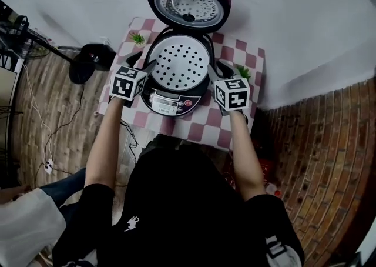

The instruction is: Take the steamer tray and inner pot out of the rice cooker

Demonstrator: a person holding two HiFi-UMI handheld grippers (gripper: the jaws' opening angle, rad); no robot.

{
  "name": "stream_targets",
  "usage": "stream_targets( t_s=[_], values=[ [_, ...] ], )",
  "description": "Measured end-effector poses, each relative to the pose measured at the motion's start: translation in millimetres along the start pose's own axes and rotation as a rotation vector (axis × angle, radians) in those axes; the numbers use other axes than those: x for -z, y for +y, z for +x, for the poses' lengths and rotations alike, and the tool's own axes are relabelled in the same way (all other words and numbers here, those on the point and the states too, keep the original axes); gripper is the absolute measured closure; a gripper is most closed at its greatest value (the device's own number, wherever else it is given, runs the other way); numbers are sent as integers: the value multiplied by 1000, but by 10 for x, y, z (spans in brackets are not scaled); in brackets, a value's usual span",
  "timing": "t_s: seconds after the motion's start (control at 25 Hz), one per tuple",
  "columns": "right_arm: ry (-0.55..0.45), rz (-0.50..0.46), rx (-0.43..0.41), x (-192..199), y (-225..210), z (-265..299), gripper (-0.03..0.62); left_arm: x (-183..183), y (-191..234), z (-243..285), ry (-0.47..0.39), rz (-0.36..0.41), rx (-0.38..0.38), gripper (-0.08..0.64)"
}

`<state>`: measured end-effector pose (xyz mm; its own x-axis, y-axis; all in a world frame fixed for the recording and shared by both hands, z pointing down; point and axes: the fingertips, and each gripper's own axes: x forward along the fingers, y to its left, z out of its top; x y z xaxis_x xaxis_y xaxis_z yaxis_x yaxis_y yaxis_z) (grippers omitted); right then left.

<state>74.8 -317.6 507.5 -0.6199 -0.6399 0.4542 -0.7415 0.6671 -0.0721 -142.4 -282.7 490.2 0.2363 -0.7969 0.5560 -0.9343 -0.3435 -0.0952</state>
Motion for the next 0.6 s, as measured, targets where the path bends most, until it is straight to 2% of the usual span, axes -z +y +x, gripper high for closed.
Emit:
stream_targets(
  t_s=[0.12,0.24,0.44,0.6],
  values=[
    [46,7,8,35,-56,139,428,23,-1,202,56,30,33,295],
    [96,-1,24,58,-78,290,375,53,76,354,109,52,34,285],
    [197,-74,77,114,-81,519,370,168,160,526,179,93,30,285],
    [257,-151,116,148,-92,621,370,244,164,644,198,129,39,285]
  ],
)
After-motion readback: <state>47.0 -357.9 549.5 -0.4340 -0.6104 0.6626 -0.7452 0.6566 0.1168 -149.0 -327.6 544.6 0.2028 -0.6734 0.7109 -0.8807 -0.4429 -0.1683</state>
